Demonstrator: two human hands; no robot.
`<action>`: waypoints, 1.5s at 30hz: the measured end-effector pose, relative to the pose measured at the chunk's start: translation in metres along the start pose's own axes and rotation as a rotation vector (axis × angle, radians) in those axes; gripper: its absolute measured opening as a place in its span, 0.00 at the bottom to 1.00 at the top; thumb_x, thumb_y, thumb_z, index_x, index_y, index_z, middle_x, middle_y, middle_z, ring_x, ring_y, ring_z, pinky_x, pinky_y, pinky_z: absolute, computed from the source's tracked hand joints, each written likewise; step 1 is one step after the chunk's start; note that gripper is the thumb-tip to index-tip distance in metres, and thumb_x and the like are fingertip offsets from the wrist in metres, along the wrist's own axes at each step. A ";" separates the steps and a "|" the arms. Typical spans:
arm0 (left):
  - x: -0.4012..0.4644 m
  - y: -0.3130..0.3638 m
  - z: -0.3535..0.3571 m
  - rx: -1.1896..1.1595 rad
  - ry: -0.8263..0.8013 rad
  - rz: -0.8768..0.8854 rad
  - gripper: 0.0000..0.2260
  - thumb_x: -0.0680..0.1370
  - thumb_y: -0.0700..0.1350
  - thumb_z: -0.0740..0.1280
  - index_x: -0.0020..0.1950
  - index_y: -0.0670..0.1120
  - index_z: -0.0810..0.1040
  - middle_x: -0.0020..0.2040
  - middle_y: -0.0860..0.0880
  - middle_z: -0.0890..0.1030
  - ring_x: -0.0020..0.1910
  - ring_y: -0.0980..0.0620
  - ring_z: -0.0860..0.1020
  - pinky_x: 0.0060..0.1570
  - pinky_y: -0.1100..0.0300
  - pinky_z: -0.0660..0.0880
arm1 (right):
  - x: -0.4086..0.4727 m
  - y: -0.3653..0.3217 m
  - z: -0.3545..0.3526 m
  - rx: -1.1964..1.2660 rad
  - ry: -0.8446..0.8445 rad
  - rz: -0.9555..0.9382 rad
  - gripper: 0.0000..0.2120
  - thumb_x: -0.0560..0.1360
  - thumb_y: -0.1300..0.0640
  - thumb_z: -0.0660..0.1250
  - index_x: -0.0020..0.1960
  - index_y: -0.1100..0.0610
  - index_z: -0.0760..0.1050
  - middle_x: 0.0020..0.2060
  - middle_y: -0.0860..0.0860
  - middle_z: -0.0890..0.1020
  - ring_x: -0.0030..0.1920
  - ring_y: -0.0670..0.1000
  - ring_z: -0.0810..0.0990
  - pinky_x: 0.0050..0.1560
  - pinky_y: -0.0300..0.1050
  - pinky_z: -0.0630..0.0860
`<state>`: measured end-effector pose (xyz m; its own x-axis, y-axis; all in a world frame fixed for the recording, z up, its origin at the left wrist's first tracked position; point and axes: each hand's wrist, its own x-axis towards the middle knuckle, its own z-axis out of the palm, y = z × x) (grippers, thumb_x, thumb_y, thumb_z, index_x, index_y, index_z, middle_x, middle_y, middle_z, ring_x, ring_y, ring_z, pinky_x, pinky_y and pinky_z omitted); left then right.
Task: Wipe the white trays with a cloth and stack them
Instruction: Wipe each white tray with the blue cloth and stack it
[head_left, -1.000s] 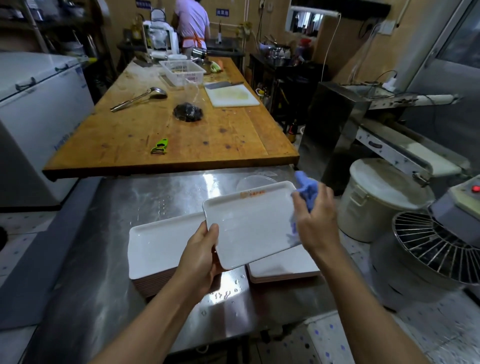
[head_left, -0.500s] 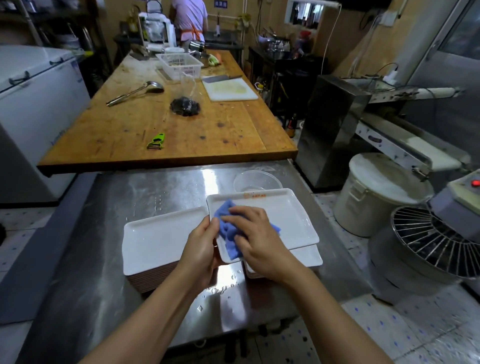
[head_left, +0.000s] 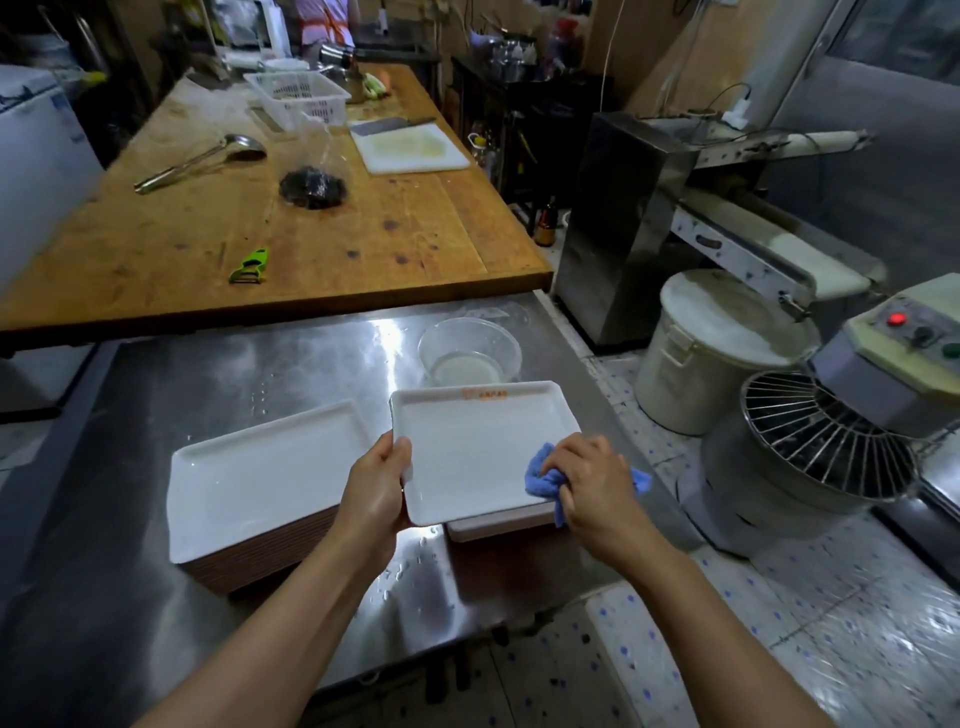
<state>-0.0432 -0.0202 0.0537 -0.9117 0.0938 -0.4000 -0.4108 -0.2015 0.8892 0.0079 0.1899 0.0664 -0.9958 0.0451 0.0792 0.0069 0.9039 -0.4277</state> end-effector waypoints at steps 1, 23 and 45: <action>0.003 -0.004 0.002 0.019 0.003 -0.017 0.12 0.83 0.46 0.55 0.50 0.52 0.78 0.44 0.53 0.85 0.46 0.50 0.83 0.49 0.44 0.77 | 0.000 0.012 0.001 -0.058 -0.002 0.044 0.12 0.69 0.62 0.56 0.41 0.60 0.78 0.46 0.54 0.78 0.49 0.59 0.72 0.43 0.45 0.58; 0.065 -0.074 0.045 0.162 0.220 -0.212 0.08 0.82 0.43 0.55 0.51 0.48 0.74 0.43 0.49 0.79 0.39 0.49 0.79 0.38 0.54 0.78 | 0.012 0.070 0.025 0.496 0.259 0.585 0.24 0.70 0.76 0.56 0.60 0.59 0.77 0.55 0.56 0.76 0.56 0.59 0.75 0.55 0.59 0.75; 0.052 -0.075 0.034 0.671 0.176 -0.113 0.18 0.75 0.42 0.66 0.64 0.43 0.72 0.61 0.41 0.71 0.46 0.46 0.78 0.50 0.52 0.77 | 0.013 0.047 0.032 0.644 0.204 0.634 0.19 0.77 0.71 0.53 0.59 0.56 0.76 0.54 0.58 0.76 0.38 0.58 0.81 0.31 0.49 0.80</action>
<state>-0.0598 0.0329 -0.0264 -0.8738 -0.0924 -0.4775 -0.4643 0.4508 0.7623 -0.0072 0.2192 0.0189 -0.7874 0.5794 -0.2102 0.4325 0.2765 -0.8582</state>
